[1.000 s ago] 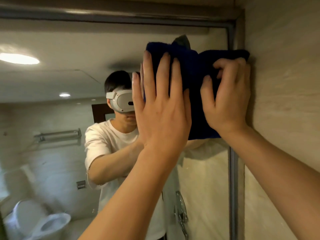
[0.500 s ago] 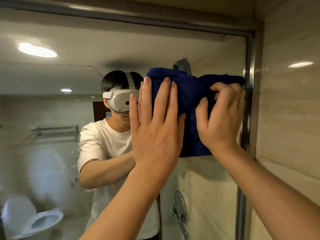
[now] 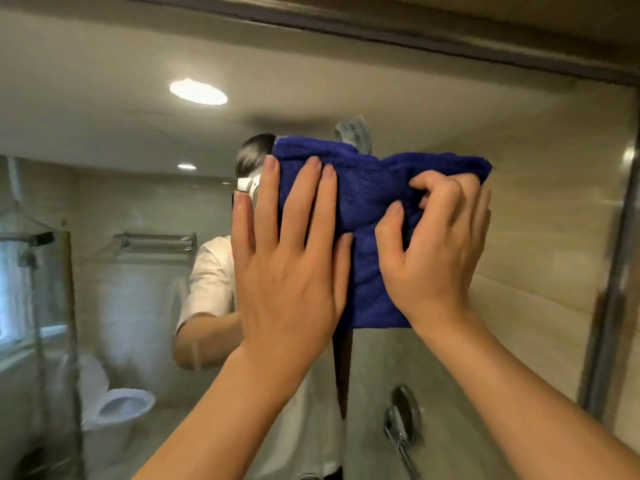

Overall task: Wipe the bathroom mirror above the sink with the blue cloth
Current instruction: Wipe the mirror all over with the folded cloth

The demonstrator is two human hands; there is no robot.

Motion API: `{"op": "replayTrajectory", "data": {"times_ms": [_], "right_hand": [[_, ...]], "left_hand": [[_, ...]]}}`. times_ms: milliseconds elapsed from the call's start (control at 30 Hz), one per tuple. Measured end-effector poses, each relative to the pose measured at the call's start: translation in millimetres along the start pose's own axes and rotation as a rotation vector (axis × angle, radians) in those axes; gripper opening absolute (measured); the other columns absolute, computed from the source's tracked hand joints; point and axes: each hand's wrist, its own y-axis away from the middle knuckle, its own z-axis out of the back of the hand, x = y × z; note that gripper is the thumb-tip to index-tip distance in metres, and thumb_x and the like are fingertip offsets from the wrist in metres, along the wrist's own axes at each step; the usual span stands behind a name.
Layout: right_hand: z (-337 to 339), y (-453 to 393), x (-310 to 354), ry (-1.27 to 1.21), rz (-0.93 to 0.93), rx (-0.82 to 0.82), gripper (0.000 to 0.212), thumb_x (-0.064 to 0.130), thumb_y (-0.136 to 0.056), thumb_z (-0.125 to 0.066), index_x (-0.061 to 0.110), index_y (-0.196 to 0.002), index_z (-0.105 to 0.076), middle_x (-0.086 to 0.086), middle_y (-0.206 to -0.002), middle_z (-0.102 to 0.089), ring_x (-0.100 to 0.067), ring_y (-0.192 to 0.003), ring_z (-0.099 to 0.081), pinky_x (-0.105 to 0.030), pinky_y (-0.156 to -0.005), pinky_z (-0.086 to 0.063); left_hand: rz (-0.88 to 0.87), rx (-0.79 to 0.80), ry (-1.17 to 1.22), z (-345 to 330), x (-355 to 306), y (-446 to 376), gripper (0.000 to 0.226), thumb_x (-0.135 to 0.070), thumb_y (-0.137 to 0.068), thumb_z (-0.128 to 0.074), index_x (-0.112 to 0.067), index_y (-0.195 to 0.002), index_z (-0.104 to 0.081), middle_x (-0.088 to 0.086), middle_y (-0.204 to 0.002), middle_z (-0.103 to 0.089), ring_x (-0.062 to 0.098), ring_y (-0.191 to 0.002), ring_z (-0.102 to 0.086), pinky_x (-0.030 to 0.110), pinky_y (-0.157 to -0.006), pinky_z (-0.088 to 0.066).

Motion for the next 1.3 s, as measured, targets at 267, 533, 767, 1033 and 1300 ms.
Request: {"op": "replayTrajectory", "data": {"times_ms": [267,533,767,1033,1300], "right_hand": [[-40.5,-1.1,116.5,-0.045,-0.044,0.005,0.026,0.022,-0.084,-0.055,0.002,-0.1,-0.059,-0.018,-0.092,-0.055,-0.033,-0.083,-0.047,-0.043,-0.071,-0.035],[-75.9,-8.5,212.4,-0.077,-0.026,0.034,0.026,0.026,-0.086,-0.055,0.005,-0.101,-0.059,-0.015,-0.092,-0.054,-0.03,-0.082,-0.045,-0.039,-0.069,-0.03],[-110.5,-13.7,314.2,-0.15,0.001,0.043,0.024,0.025,-0.087,-0.057,0.005,-0.1,-0.06,-0.015,-0.091,-0.055,-0.032,-0.081,-0.049,-0.039,-0.069,-0.029],[-146.2,-24.7,404.6,-0.226,0.046,0.066,0.018,0.023,-0.088,-0.058,0.008,-0.098,-0.059,-0.011,-0.091,-0.054,-0.029,-0.081,-0.047,-0.041,-0.07,-0.036],[-159.8,-2.7,454.3,-0.246,0.042,0.121,0.027,0.028,-0.086,-0.056,0.009,-0.103,-0.06,-0.011,-0.094,-0.056,-0.028,-0.083,-0.047,-0.04,-0.07,-0.037]], "left_hand": [[0.01,-0.019,-0.043,42.2,113.0,0.1,0.052,-0.031,-0.102,-0.041,-0.008,-0.148,-0.04,0.011,-0.155,-0.038,0.037,-0.147,-0.023,0.051,-0.118,-0.015],[0.056,-0.007,-0.085,82.1,206.4,-3.0,0.054,-0.032,-0.101,-0.037,-0.008,-0.15,-0.034,0.009,-0.157,-0.034,0.035,-0.148,-0.018,0.051,-0.119,-0.012],[0.12,0.013,-0.141,125.3,304.4,-4.4,0.056,-0.031,-0.099,-0.037,-0.01,-0.151,-0.033,0.006,-0.158,-0.032,0.031,-0.15,-0.016,0.048,-0.121,-0.005],[0.145,-0.004,-0.326,161.0,393.5,-7.8,0.057,-0.036,-0.102,-0.028,-0.01,-0.153,-0.025,0.006,-0.16,-0.027,0.031,-0.151,-0.014,0.052,-0.121,-0.005],[0.188,0.036,-0.376,183.2,435.5,15.8,0.059,-0.034,-0.101,-0.027,-0.008,-0.154,-0.021,0.008,-0.162,-0.022,0.032,-0.151,-0.013,0.049,-0.121,0.0]]}}
